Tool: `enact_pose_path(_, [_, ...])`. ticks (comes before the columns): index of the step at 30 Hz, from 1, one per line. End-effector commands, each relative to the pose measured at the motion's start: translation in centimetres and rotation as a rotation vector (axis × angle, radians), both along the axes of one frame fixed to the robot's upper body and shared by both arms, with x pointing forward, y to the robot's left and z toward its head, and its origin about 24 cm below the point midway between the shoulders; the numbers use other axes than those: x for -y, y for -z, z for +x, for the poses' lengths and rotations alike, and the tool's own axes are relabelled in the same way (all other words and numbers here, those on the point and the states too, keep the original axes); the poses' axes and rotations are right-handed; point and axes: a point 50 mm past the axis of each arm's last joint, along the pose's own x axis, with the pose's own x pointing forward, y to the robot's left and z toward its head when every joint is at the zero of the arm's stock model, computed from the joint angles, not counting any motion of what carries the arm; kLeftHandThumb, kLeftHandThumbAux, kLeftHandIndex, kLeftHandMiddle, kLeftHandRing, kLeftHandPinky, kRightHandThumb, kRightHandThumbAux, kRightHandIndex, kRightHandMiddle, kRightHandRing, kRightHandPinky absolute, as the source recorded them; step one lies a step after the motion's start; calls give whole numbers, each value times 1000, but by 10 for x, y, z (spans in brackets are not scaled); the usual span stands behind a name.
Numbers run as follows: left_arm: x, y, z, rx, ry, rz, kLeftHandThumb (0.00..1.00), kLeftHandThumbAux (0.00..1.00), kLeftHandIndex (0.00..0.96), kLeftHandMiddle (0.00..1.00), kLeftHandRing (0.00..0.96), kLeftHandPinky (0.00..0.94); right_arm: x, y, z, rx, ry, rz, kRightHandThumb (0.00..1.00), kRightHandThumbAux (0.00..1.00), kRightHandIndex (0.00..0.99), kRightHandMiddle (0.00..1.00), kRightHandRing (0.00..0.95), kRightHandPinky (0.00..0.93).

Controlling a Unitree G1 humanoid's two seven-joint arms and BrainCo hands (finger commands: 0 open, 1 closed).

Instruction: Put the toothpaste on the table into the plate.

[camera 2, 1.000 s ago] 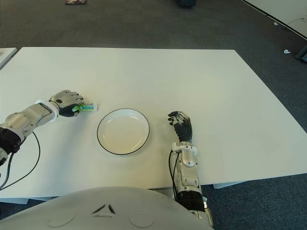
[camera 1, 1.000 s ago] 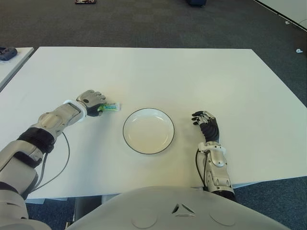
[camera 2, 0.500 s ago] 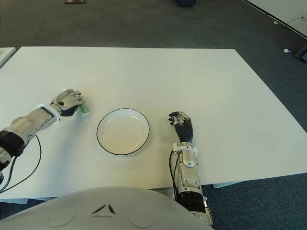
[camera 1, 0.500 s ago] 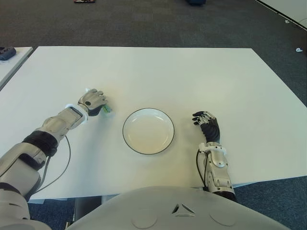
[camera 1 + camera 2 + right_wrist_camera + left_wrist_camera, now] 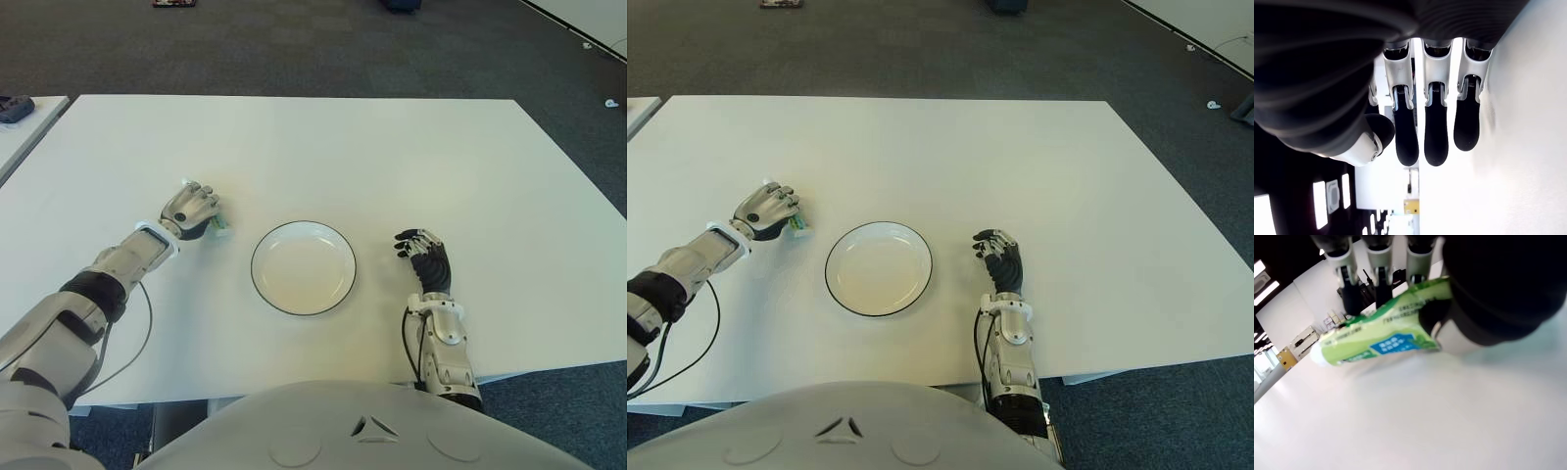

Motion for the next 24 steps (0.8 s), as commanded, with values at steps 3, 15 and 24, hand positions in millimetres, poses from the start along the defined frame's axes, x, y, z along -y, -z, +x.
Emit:
enact_pose_path(3, [6, 23, -17, -153, -2, -11, 706, 715, 440, 831, 826, 835, 2, 5, -4, -28, 6, 2, 709, 727, 431, 488, 504, 529])
enact_pose_path(15, [7, 14, -9, -197, 22, 0, 707, 716, 440, 863, 870, 878, 4, 6, -3, -41, 2, -6, 709, 727, 431, 492, 505, 524])
enact_pose_path(24, [6, 10, -6, -175, -35, -58, 707, 716, 440, 863, 864, 849, 4, 6, -2, -46, 1, -9, 709, 727, 431, 480, 491, 510])
